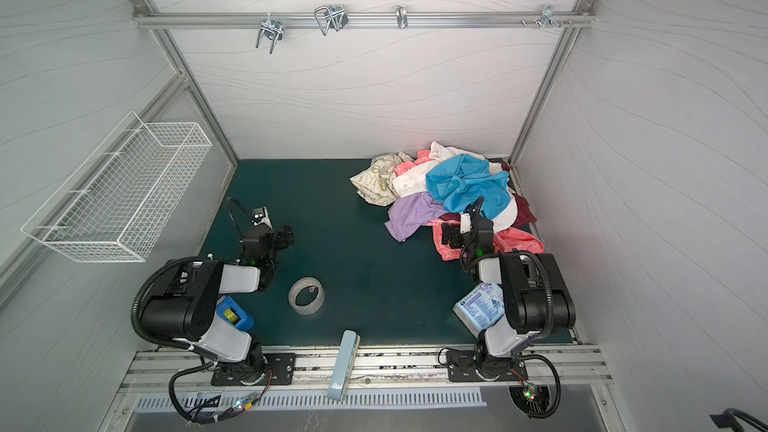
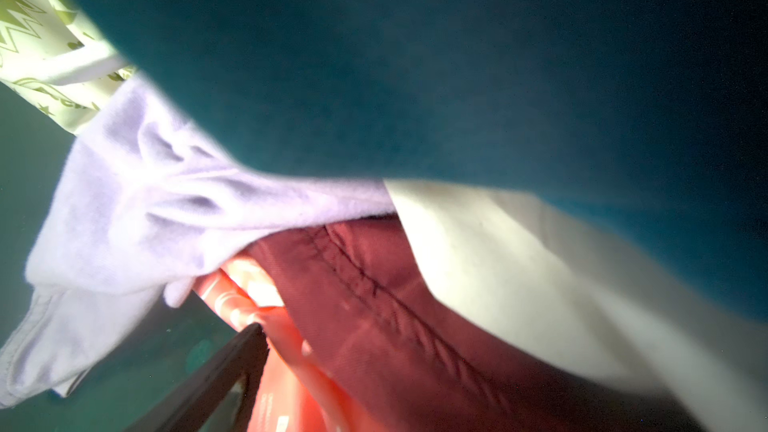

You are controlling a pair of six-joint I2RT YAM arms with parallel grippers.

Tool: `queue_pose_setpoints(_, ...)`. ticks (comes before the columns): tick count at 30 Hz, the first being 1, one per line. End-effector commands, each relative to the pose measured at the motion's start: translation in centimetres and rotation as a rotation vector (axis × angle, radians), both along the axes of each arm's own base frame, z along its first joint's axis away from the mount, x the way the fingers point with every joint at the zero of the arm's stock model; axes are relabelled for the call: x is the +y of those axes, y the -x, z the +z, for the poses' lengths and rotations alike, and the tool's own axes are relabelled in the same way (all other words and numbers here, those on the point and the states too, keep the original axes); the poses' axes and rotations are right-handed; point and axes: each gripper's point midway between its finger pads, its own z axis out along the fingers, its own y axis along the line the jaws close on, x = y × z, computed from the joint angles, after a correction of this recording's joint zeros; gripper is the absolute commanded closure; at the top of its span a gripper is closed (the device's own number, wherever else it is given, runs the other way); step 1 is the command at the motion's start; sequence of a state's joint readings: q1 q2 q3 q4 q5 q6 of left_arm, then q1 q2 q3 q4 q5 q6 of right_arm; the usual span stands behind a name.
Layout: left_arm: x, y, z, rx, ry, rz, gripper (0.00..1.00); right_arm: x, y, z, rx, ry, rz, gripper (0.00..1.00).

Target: Pick out a specific cloth from the pile

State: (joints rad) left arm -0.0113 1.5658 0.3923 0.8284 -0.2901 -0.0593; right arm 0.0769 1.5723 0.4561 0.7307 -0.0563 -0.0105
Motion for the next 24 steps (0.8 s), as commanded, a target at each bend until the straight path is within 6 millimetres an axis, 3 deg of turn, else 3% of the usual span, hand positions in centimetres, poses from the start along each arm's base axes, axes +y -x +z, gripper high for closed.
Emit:
queue_pose_setpoints(1,-0.1,-1.1,2.0,-0.071,-0.002,-0.006,0.01,-0.2,-0.6,0.8,-0.032,0.004,-0.005,0.01)
queue_pose_setpoints(19,0.0,-1.0,2.0,-0.071,-0.003,-0.006,0.01,-0.2,-0.5,0.9,-0.039,0.005,-0.005,0.01)
queue_pose_setpoints(24,1.2,-0.4,3.9,-0.062,-0.002,0.079,0.01,-0.7,-0.5,3.9,-0.001,0.021,-0.052,0.01)
